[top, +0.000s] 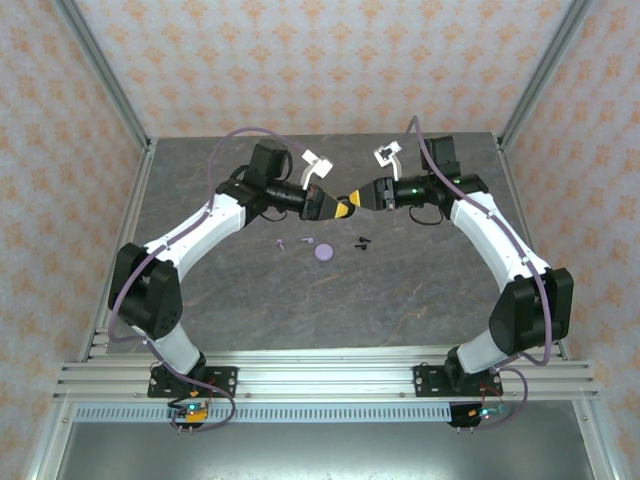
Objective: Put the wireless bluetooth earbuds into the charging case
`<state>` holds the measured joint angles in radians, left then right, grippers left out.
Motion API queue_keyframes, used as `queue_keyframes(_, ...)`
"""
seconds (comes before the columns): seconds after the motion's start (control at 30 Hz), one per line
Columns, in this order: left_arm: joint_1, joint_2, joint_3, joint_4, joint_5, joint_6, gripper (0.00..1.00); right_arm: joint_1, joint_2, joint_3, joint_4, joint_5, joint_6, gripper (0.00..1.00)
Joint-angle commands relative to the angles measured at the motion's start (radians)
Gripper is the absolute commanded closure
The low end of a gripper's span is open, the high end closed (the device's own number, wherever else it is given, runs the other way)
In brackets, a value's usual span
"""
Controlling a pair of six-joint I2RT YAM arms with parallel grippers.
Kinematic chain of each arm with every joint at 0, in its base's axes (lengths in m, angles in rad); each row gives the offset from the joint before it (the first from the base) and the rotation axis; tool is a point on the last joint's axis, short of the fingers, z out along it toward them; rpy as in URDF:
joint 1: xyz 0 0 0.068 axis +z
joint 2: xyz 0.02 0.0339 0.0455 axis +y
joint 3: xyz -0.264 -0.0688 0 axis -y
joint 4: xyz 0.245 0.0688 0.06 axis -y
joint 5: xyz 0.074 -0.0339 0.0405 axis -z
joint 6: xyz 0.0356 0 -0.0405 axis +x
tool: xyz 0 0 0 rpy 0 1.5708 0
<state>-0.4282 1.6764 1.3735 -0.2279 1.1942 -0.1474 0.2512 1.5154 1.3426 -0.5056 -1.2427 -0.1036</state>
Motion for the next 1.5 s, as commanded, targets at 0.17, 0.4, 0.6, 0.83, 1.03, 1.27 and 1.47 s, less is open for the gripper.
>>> queue_keyframes(0.17, -0.014, -0.028, 0.051, -0.058, 0.033, 0.059, 0.86, 0.026, 0.002, 0.042, -0.055, -0.047, -0.071, 0.56)
queue_keyframes(0.4, -0.015, -0.038, 0.049, -0.04, 0.01, 0.043, 0.86, 0.026, -0.004, 0.03, -0.099, -0.058, -0.113, 0.57)
queue_keyframes(0.6, -0.017, -0.041, 0.047, -0.018, 0.007, 0.024, 0.85, 0.026, -0.005, 0.026, -0.103, -0.08, -0.118, 0.69)
queue_keyframes(0.83, -0.018, -0.086, -0.023, 0.09, -0.045, -0.052, 0.66, 0.025, -0.062, -0.004, 0.022, -0.053, -0.007, 0.77)
queue_keyframes(1.03, -0.017, -0.11, -0.095, 0.241, -0.073, -0.155, 0.63, 0.026, -0.069, -0.004, 0.047, -0.073, 0.027, 0.77)
queue_keyframes(1.27, -0.026, -0.109, -0.122, 0.33, -0.09, -0.216, 0.63, 0.026, -0.079, -0.02, 0.06, -0.079, 0.039, 0.77)
queue_keyframes(1.47, -0.037, -0.103, -0.125, 0.348, -0.104, -0.228, 0.65, 0.026, -0.09, -0.032, 0.082, -0.082, 0.056, 0.77)
